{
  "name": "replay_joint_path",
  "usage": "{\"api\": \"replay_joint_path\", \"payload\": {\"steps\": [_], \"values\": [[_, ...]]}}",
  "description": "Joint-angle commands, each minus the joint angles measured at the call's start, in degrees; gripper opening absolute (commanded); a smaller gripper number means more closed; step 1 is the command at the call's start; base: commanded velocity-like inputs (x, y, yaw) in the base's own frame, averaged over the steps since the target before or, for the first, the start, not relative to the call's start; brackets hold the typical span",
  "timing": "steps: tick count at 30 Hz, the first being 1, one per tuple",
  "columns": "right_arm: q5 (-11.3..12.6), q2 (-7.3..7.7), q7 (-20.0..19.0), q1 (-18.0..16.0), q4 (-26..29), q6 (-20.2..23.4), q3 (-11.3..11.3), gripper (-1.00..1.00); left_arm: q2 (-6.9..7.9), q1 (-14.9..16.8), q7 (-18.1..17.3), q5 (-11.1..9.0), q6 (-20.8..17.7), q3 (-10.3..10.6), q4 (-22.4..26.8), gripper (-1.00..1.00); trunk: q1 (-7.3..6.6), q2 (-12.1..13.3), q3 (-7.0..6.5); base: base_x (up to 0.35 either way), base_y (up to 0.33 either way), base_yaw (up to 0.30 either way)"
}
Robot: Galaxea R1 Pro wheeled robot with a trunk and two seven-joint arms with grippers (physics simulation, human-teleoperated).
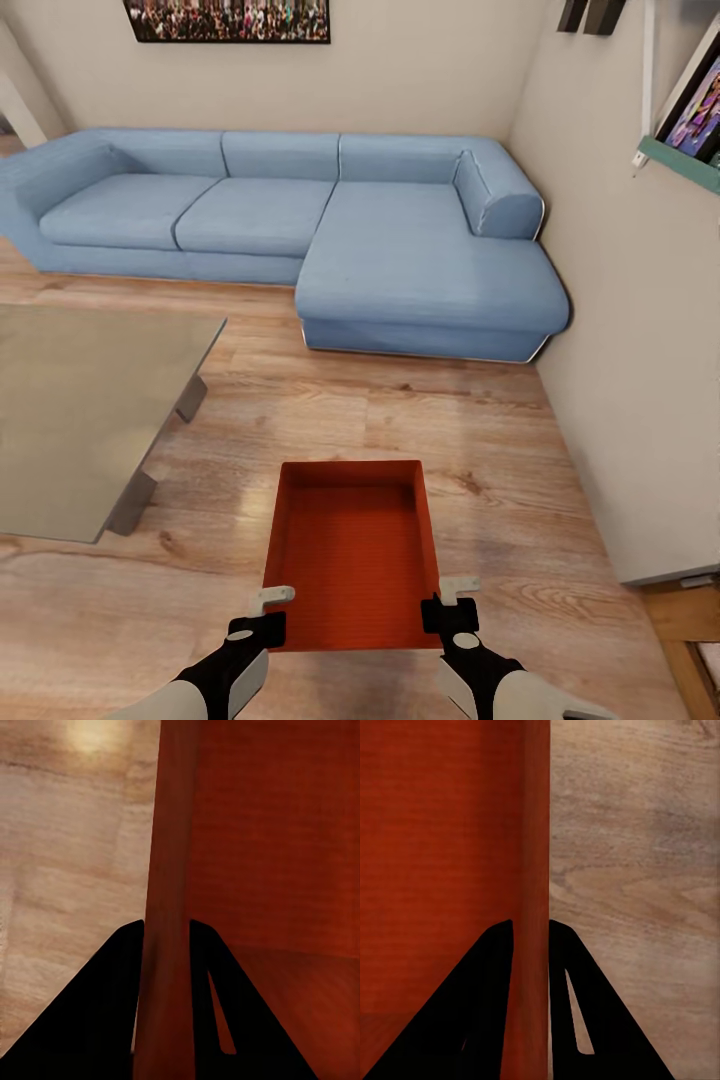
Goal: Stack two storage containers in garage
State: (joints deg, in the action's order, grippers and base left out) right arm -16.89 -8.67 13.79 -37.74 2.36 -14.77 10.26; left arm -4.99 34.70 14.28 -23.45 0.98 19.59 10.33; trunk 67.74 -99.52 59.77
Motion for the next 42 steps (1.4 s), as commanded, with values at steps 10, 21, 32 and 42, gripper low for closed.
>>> {"api": "replay_joint_path", "payload": {"steps": [10, 21, 32, 42], "values": [[-0.42, 0.15, 0.36, -0.05, 0.01, -0.23, 1.86, -1.00, 0.07, 0.01, 0.66, -0.37, 0.08, 0.01, 0.03, -1.00, -2.21, 4.01, -1.77, 0.000, 0.000, 0.000], [-0.42, 0.15, 0.36, -0.05, 0.01, -0.22, 1.78, -1.00, 0.07, 0.01, 0.66, -0.37, 0.08, 0.01, -0.02, -1.00, -4.62, 8.42, -3.74, 0.000, 0.000, 0.000], [-0.42, 0.15, 0.36, -0.05, 0.01, -0.20, 1.87, -1.00, 0.07, 0.01, 0.66, -0.38, 0.08, 0.01, -0.03, -1.00, -7.04, 12.83, -5.72, 0.000, 0.000, 0.000], [-0.42, 0.15, 0.38, -0.05, 0.01, -0.18, 1.85, -1.00, 0.07, 0.01, 0.66, -0.38, 0.08, 0.01, -0.05, -1.00, -9.24, 16.84, -7.51, 0.000, 0.000, 0.000]]}}
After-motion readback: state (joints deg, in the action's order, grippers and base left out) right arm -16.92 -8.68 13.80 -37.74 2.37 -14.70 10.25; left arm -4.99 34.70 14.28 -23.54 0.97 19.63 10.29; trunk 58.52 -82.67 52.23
